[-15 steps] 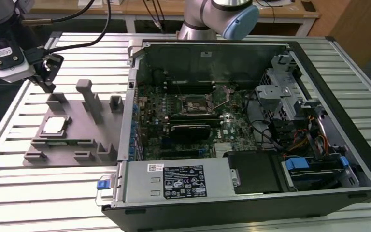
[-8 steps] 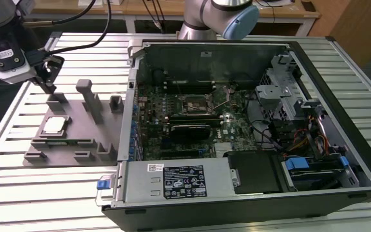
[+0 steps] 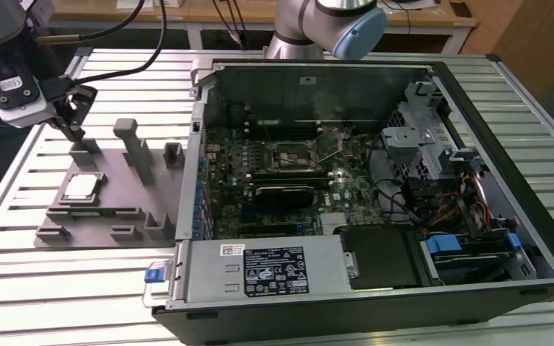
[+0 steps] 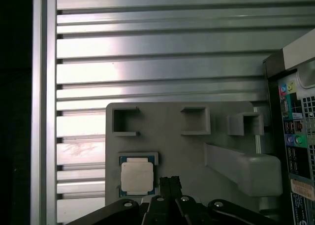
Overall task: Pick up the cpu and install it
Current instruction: 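Pick up the cpu and move it towards the insertion slot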
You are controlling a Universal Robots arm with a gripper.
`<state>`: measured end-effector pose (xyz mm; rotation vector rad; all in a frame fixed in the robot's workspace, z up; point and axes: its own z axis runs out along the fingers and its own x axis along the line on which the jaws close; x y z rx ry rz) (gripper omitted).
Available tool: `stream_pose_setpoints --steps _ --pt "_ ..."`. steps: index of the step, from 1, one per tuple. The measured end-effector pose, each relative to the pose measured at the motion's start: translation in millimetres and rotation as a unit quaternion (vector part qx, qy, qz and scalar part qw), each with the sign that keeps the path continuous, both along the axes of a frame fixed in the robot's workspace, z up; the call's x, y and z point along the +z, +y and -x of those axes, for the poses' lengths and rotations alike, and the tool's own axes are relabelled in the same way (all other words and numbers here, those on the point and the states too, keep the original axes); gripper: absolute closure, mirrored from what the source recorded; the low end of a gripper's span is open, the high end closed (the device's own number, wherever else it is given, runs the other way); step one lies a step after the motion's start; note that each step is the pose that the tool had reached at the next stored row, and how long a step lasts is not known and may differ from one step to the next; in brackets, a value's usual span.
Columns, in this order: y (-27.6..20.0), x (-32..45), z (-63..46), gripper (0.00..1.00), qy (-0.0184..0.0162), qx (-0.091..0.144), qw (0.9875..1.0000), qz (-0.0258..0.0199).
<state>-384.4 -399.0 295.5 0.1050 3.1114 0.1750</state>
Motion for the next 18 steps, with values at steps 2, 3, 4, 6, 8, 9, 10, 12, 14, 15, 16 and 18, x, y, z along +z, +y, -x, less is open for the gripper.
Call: stream_pose_setpoints --steps 2,3,4,6,8,9,10,12,14,15,16,18 --pt "0.0 -0.9 0.0 0.89 0.0 0.0 1.0 0.0001" --pt "0.0 -1.4 0.0 0.89 0.0 0.0 1.0 0.0001" --pt "0.0 -1.9 0.0 0.89 0.0 0.0 1.0 0.0" --pt "0.0 -2.8 0.0 0.89 0.0 0.0 1.0 0.0001" --pt "0.0 -3.9 0.0 0.89 0.0 0.0 1.0 0.0" --pt "0.0 -4.6 0.0 0.89 0.0 0.0 1.0 0.0" --pt "0.0 -5.2 0.0 0.89 0.0 0.0 1.0 0.0" --pt "0.0 -6.7 0.0 0.89 0.0 0.0 1.0 0.0" --pt "-0.2 -8.6 0.1 0.89 0.0 0.0 1.0 0.0" --pt "-0.3 -9.5 0.0 0.89 0.0 0.0 1.0 0.0001" --pt "-0.4 -10.6 0.0 0.89 0.0 0.0 1.0 0.0" --pt "-0.6 -12.6 0.1 0.89 0.0 0.0 1.0 0.0"
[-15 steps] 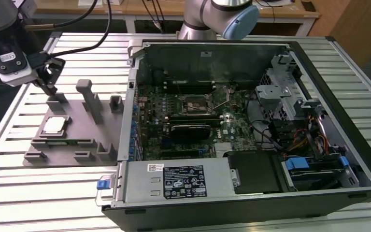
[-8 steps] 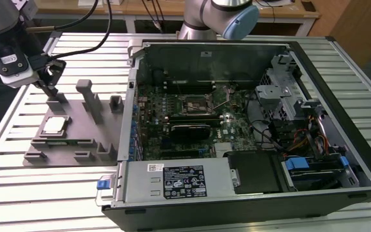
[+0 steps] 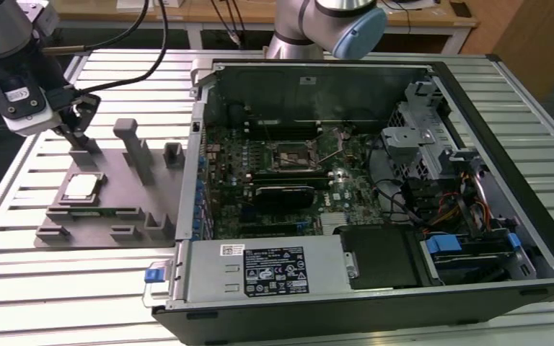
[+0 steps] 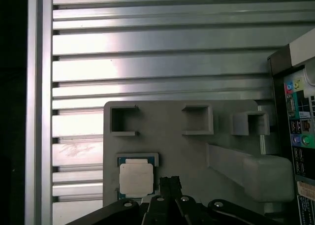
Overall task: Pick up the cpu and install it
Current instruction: 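Pick up the cpu and move it towards the insertion slot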
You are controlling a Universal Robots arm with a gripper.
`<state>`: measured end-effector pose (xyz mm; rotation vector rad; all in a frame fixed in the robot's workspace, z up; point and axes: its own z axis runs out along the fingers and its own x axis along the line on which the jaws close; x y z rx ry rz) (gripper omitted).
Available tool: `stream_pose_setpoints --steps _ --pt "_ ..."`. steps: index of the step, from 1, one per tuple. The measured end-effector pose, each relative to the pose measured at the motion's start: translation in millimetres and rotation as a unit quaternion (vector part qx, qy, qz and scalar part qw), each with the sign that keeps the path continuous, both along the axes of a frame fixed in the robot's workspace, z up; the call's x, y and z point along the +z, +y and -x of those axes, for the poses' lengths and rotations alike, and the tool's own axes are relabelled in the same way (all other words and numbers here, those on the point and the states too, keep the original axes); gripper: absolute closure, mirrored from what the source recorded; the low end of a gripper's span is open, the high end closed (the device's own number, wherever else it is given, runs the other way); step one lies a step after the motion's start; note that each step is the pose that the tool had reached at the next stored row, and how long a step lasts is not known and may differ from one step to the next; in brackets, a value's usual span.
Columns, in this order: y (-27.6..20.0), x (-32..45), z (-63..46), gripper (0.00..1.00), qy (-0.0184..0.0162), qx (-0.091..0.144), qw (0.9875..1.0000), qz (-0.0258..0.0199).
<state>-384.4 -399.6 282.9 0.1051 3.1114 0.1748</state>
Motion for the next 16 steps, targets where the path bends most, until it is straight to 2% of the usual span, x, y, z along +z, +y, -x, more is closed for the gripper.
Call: stream_pose_setpoints --steps 11,16 --pt "-1.7 -8.6 2.6 0.89 0.0 0.0 1.0 0.0001" --pt "-1.7 -9.1 2.7 0.89 0.0 0.0 1.0 0.0002"
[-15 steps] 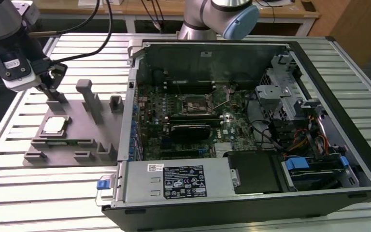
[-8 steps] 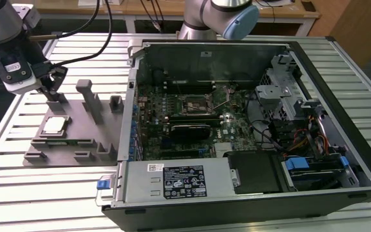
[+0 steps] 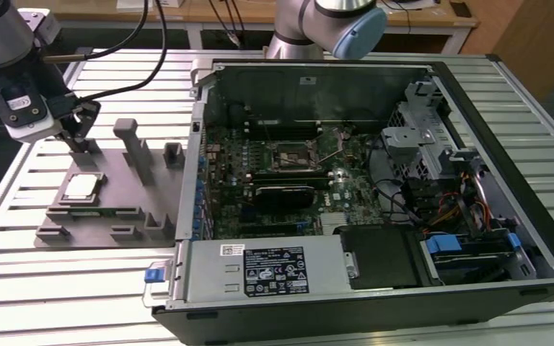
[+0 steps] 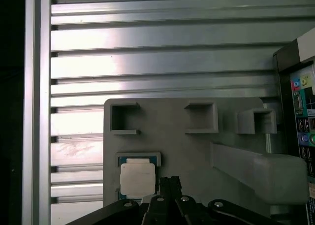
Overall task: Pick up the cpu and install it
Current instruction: 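Pick up the cpu and move it towards the insertion slot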
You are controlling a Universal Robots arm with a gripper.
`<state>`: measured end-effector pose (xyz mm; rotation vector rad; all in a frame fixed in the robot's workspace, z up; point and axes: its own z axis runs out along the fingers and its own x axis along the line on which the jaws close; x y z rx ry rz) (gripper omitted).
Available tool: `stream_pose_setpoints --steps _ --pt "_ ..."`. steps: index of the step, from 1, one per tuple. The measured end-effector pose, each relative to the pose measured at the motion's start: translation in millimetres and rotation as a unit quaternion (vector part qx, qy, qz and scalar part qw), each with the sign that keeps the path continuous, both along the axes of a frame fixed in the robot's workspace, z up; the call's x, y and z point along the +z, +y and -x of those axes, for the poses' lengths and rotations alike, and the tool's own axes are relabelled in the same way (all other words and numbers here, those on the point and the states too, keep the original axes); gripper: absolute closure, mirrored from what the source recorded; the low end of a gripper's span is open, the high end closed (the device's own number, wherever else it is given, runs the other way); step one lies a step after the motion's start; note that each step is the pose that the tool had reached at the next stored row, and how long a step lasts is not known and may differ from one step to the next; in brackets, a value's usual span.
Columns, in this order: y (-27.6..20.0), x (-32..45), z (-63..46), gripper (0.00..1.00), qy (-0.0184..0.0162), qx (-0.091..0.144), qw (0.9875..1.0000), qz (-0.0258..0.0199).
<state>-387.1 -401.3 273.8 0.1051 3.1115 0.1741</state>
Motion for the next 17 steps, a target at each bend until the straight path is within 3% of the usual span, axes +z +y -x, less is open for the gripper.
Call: stream_pose_setpoints --steps 7,17 --pt "-0.2 -2.3 6.5 0.89 0.0 0.0 1.0 0.0" --pt "-1.7 -12.4 11.0 0.89 0.0 0.0 1.0 0.0"
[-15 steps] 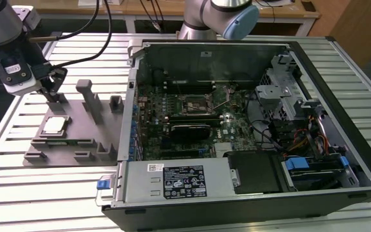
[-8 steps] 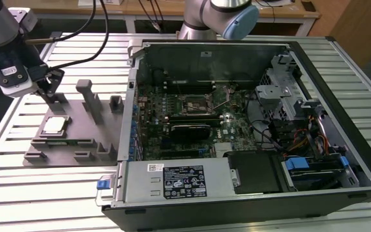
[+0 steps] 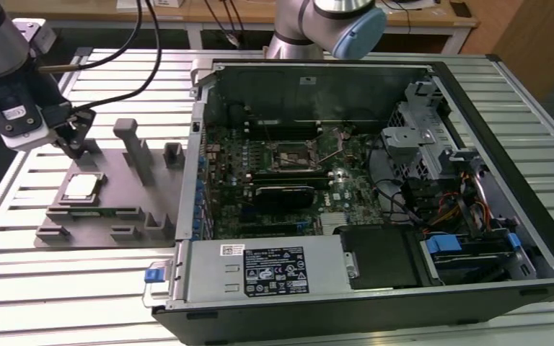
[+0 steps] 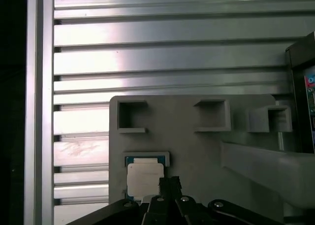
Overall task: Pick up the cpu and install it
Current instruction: 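Pick up the cpu and move it towards the insertion slot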
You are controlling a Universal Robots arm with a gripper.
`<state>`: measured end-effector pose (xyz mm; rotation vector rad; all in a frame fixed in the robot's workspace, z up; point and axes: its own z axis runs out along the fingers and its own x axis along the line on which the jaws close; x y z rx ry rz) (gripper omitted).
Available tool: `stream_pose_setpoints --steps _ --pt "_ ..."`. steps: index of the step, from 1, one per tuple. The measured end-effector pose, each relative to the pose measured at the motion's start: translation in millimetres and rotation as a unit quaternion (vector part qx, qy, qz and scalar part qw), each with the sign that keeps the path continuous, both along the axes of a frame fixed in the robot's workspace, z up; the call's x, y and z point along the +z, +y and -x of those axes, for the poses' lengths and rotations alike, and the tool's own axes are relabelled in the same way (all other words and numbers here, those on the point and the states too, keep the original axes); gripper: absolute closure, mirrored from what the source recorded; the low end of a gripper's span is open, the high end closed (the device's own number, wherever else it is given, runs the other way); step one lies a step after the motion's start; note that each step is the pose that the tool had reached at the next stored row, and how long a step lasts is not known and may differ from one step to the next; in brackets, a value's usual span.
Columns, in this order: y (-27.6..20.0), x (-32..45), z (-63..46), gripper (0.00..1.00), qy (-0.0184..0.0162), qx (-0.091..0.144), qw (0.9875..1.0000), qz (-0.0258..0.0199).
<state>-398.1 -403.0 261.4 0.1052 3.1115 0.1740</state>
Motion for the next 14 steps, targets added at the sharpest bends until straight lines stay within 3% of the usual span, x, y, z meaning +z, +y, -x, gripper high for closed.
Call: stream_pose_setpoints --steps 14 --pt "-0.3 -9.3 6.5 0.89 0.0 0.0 1.0 0.0"
